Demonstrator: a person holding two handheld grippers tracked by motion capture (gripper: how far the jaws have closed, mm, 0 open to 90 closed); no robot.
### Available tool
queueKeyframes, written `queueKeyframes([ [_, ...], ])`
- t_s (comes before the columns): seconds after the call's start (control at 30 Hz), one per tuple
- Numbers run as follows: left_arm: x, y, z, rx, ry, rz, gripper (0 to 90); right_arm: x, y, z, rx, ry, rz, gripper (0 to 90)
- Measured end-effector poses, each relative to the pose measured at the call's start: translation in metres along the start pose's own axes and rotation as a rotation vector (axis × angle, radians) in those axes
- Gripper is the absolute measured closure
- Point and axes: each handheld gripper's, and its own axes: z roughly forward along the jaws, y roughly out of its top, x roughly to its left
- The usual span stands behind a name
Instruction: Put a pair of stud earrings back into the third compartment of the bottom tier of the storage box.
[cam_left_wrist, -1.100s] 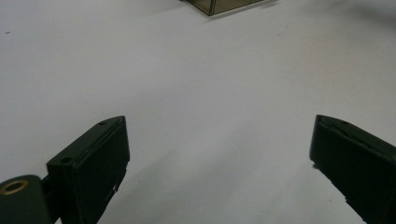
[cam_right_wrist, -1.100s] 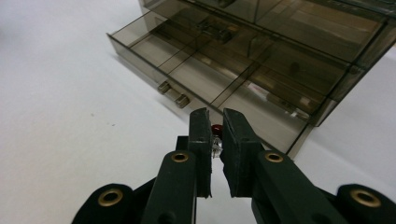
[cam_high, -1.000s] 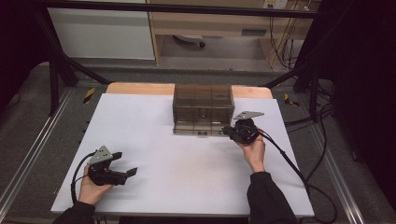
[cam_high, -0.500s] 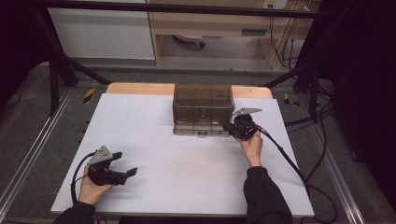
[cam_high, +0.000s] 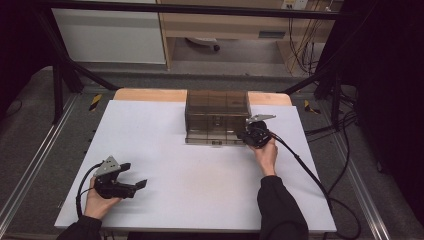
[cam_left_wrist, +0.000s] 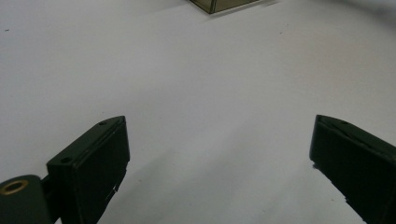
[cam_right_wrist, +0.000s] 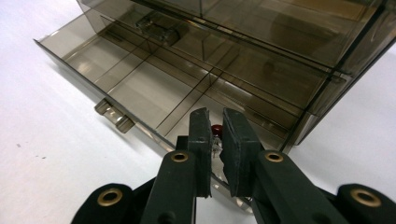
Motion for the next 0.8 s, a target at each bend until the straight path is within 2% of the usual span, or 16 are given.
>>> queueKeyframes([
  [0.57, 0.000, 0.000, 0.000, -0.001, -0.001, 0.001, 4.6, -0.006, -0.003, 0.013, 0.024, -0.030, 0.018, 82.0],
  [0.8, 0.000, 0.000, 0.000, -0.002, -0.001, 0.000, 4.5, -0.005, 0.000, 0.010, 0.000, -0.034, 0.019, 73.2],
])
